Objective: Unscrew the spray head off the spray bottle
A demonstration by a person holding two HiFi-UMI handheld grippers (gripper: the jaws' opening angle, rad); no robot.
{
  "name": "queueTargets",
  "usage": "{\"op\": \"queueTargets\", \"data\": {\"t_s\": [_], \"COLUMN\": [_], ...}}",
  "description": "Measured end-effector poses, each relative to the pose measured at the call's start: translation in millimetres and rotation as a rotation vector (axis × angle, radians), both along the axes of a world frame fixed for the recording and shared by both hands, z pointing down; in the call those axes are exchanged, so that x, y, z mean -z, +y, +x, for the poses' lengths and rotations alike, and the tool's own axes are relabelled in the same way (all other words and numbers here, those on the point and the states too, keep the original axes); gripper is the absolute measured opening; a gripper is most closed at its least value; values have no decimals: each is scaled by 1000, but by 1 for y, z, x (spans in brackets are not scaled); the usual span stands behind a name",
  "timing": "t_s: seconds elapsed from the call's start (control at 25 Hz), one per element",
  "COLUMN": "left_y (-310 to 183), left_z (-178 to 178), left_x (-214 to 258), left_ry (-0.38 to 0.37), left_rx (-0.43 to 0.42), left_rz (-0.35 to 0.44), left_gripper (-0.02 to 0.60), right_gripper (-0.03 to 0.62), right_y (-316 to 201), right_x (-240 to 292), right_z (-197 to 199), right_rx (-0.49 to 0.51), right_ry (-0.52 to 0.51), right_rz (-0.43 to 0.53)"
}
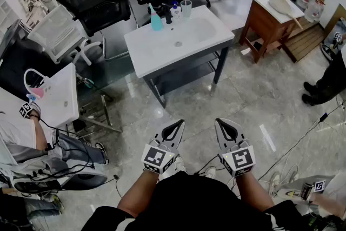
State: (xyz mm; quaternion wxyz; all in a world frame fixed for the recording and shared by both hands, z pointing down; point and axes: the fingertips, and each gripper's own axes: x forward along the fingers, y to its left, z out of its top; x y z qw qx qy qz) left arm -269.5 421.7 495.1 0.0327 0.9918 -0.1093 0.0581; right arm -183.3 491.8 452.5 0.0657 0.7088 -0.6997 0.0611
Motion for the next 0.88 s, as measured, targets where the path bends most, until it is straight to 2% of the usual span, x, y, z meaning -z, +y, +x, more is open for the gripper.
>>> {"op": "queueTargets", "data": {"t_s": [0.16, 0.28, 0.56, 0.68, 0.88], "left_y": [-3, -5, -15, -21, -36], "left_z": [-3, -7, -23, -29, -35], "left_x": [4, 4, -3, -5, -1], "left_ry": [4, 3, -8, -10, -4], "left_rx": [9, 8, 12, 7, -22], "left_rz": [2, 4, -8, -15, -4], "left_gripper": [14, 14, 14, 14, 14], "right_gripper": [3, 3, 3, 5, 5], "right_y": [-1, -1, -12, -18, -28], "right_x": [2, 0, -4, -5, -6], "right_z": [-1, -3, -12, -11, -11], "right_rx": [-1, -20, -25, -59, -124], "right_ry": [15, 25, 14, -26, -28], "right_rz": [0, -48, -23, 3, 17]}}
